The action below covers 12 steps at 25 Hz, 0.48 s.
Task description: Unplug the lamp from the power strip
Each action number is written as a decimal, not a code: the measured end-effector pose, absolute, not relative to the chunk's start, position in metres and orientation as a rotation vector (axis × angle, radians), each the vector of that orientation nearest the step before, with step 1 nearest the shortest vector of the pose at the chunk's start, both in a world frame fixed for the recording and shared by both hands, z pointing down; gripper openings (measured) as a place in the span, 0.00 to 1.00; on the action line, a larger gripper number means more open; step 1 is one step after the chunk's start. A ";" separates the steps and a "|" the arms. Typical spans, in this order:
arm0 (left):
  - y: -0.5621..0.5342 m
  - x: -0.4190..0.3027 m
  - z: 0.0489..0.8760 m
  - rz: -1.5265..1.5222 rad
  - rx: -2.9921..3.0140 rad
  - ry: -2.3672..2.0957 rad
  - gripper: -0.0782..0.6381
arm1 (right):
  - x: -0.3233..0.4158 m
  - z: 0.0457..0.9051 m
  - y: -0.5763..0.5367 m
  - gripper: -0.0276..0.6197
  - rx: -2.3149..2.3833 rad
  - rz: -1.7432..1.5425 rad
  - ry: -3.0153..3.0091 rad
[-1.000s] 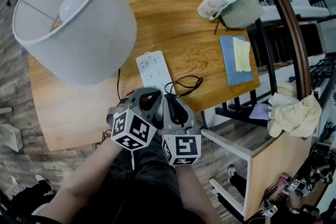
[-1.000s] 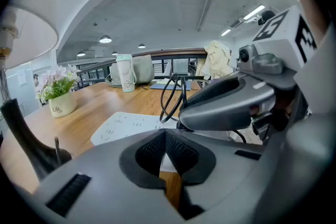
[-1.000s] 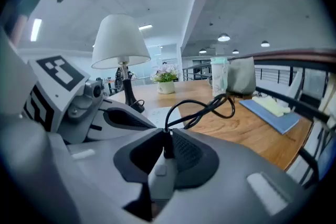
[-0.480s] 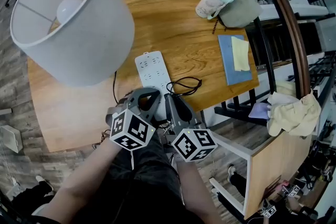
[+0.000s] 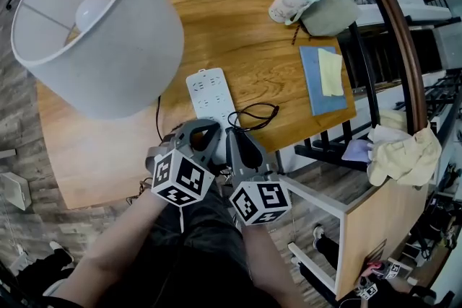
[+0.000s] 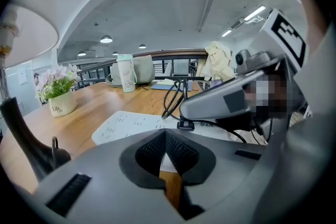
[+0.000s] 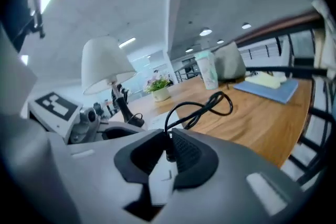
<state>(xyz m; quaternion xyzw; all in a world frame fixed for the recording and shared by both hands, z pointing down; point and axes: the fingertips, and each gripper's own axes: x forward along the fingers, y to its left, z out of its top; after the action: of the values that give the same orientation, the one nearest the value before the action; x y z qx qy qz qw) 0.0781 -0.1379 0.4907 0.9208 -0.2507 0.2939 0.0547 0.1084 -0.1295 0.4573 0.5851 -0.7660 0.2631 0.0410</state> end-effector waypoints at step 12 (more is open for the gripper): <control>-0.141 0.084 0.491 0.882 2.791 -0.745 0.10 | 0.113 0.457 -0.129 0.12 1.803 0.794 -2.318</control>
<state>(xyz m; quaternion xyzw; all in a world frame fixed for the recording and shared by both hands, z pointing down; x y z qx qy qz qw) 0.0838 -0.1412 0.4911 0.9223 -0.2463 0.2916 0.0606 0.1126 -0.1291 0.4572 0.5919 -0.7611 0.2606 0.0497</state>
